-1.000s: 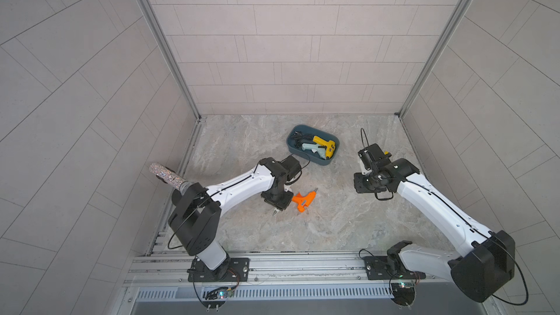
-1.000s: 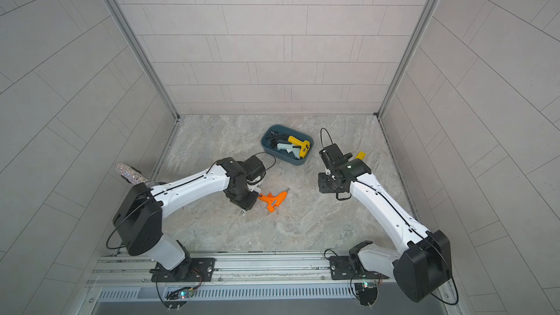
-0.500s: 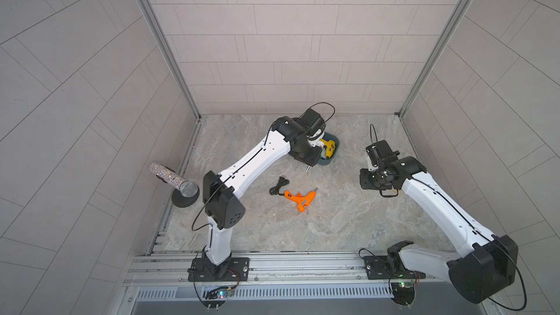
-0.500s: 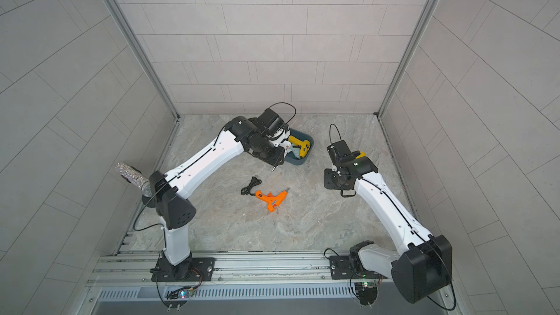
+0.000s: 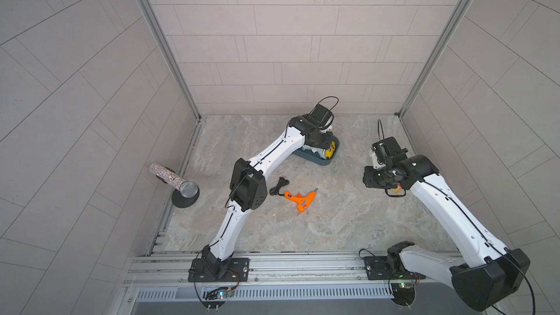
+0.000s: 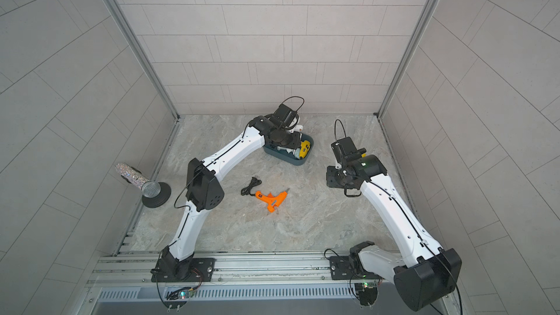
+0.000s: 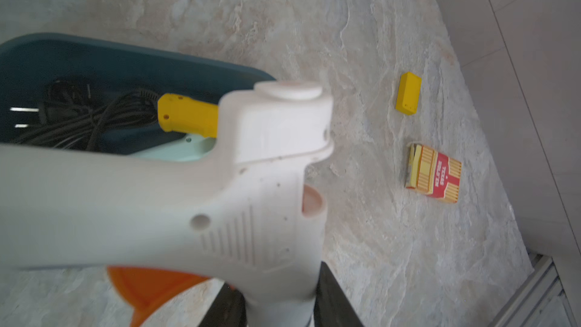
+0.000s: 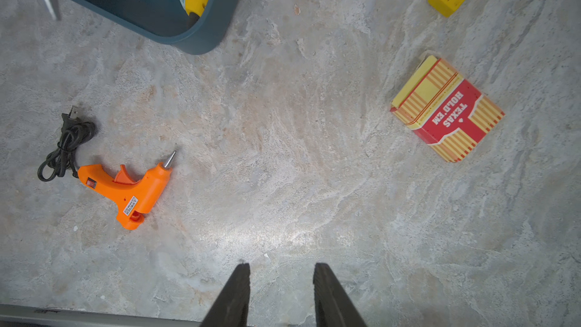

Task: Put the hot melt glue gun into the storage box
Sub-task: Place the hot melt adhesive gun in the storage box.

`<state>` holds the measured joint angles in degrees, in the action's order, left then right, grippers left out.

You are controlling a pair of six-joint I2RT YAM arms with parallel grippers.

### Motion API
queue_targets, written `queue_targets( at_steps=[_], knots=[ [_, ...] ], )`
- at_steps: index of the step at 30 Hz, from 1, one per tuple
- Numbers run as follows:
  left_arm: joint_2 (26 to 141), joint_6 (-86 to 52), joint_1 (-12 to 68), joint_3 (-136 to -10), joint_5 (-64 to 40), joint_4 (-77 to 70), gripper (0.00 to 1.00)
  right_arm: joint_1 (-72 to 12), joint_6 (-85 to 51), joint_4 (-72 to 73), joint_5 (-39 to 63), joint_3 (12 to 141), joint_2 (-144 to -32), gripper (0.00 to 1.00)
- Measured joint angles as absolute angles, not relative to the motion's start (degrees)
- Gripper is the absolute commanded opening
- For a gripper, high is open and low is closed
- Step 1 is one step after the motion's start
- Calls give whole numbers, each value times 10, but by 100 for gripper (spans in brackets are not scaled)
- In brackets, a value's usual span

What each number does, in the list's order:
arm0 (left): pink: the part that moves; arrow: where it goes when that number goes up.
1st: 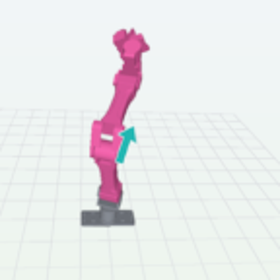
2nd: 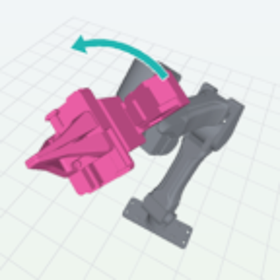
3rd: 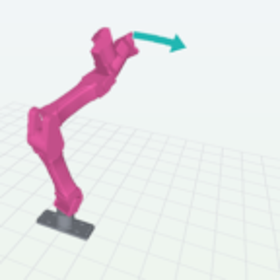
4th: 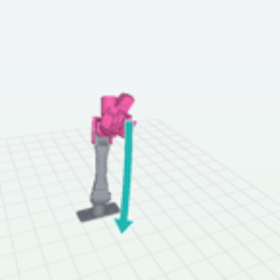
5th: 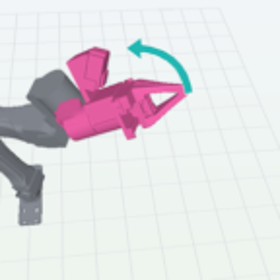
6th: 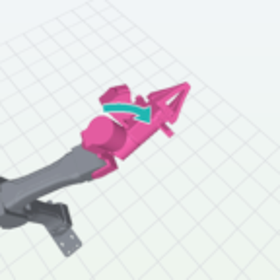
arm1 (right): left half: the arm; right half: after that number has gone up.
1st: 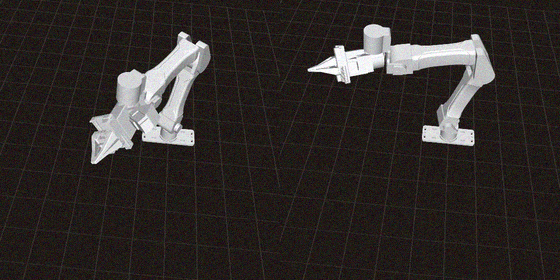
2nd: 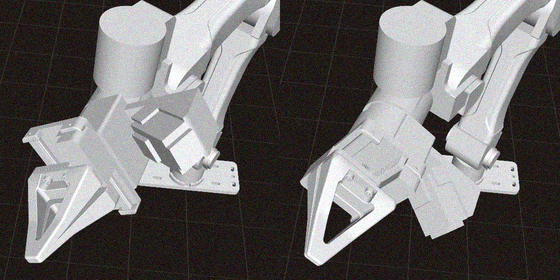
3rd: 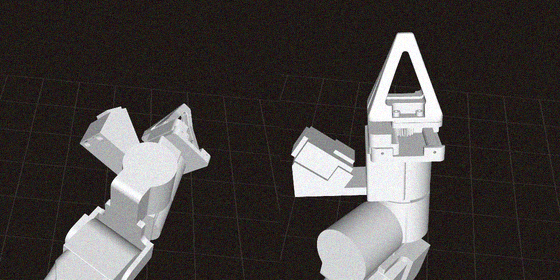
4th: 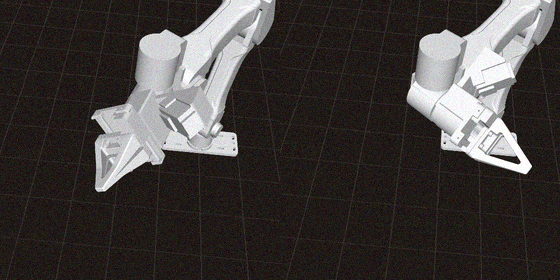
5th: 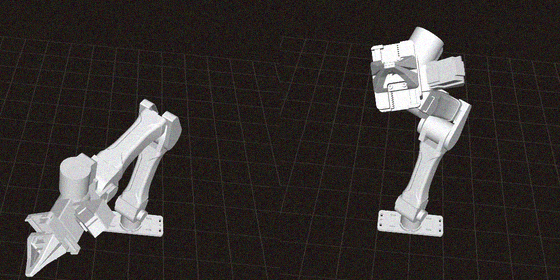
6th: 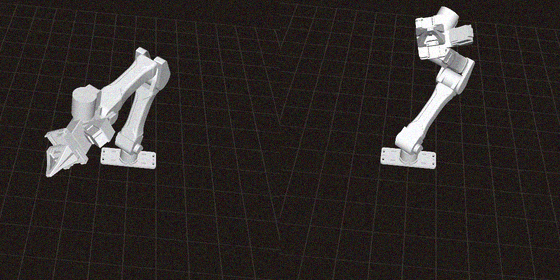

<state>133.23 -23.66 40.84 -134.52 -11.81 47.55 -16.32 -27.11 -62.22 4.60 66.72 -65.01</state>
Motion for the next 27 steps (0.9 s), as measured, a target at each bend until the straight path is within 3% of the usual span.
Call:
queue_targets(
  at_steps=[8, 27],
  knots=[
    [1418, -281, 406, -1378, -120, 446, 18, -156, -282, -622, 44, 654, -611, 40],
    [1464, -372, 371, -1372, -79, 424, 18, -142, -282, -618, 46, 632, -606, 41]
  ],
)
